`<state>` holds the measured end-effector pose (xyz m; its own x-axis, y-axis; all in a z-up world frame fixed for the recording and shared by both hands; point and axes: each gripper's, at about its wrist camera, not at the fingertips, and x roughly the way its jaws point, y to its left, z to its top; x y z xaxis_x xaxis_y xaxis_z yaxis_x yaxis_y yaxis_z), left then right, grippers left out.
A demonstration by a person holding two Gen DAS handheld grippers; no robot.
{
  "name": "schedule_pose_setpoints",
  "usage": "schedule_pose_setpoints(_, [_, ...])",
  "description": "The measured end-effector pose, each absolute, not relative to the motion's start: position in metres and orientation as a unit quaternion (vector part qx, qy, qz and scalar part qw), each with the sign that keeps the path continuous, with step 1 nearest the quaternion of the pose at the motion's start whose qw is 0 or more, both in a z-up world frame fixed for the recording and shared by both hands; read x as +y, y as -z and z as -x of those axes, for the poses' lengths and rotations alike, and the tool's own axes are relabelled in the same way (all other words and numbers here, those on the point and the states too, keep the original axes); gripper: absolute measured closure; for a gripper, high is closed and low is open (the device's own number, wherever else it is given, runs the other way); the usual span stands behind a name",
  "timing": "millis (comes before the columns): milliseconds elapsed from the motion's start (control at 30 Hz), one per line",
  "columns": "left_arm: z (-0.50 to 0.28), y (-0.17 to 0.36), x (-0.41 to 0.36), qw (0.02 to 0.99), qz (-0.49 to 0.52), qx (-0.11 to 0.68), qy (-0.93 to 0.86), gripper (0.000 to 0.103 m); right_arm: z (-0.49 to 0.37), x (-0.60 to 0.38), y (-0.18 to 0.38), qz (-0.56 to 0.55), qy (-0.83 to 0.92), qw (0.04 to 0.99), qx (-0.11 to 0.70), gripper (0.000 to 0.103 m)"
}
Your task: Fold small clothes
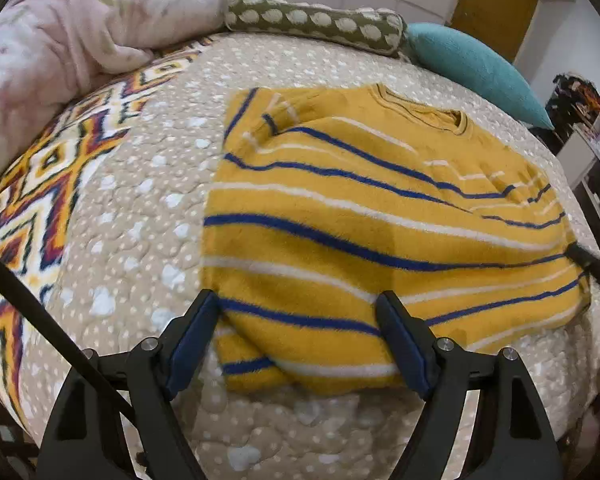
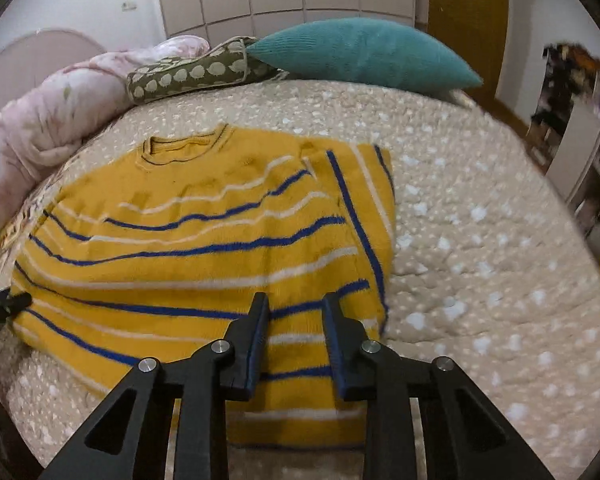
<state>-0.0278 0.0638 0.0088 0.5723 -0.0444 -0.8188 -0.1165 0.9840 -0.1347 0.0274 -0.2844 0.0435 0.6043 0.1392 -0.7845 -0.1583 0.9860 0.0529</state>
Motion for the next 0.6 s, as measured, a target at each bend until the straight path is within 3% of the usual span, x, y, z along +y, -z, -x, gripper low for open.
schedule_pose_setpoints(267, [0.049, -0.016, 0.081, 0.878, 0.14, 0.458, -0.009, 0.023, -0.036, -0.207, -0.091, -0.012, -0.223, 0.883, 0.414, 0.07])
schedule_pose_setpoints(600, [0.092, -0.05, 0.115, 0.892, 0.122, 0.431, -0.062, 0.023, -0.077, -0.035, -0.065, 0.079, -0.326, 0.834, 0.438, 0.07])
